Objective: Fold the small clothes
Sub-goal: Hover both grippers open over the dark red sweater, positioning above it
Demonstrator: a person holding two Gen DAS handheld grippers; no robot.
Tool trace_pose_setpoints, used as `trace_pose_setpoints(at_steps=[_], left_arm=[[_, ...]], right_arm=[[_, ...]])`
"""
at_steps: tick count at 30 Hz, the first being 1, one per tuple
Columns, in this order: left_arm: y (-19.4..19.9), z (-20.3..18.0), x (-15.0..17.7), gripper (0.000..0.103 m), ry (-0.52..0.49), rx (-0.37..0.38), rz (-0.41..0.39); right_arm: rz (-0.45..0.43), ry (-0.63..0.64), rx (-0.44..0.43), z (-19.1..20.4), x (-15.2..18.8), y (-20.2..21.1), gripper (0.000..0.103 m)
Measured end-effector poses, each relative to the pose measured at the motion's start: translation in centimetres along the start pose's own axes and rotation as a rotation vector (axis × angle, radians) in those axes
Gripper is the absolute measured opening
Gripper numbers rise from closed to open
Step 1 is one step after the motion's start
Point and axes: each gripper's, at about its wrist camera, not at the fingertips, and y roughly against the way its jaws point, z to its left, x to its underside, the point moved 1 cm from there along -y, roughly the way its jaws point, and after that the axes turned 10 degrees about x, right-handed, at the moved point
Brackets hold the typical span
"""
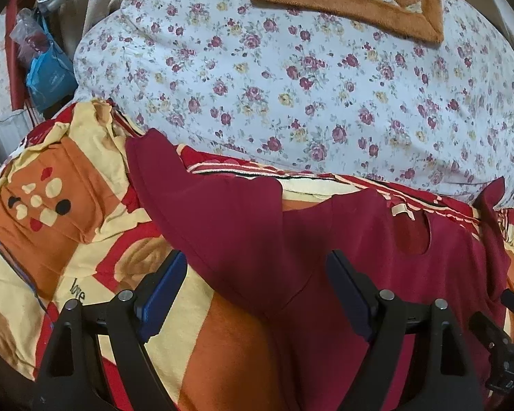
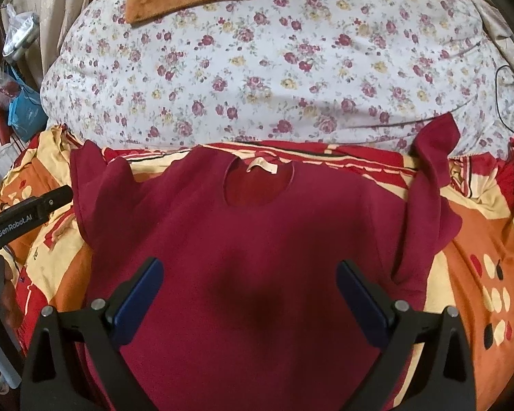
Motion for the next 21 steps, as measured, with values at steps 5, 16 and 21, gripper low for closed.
trace_pose_setpoints(at_steps=[5, 16, 21], left_arm=[[-0.6, 0.7, 0.1, 0.076, 0.015, -0.009, 0.001], [-1.1, 3.6, 0.2, 0.076, 0.065, -0.04, -0.015], [-1.5, 4.7, 0.4, 0.076, 0.082, -0.056, -0.011]], right_arm=[[0.003, 0.003, 0.002, 0.2, 0.1, -0.4, 0.102], [-0.005, 0.052, 0.004, 2.0, 0.1, -1.1, 0.102], [-0.004, 0.053, -0.002, 2.4, 0.0, -1.4, 0.102]])
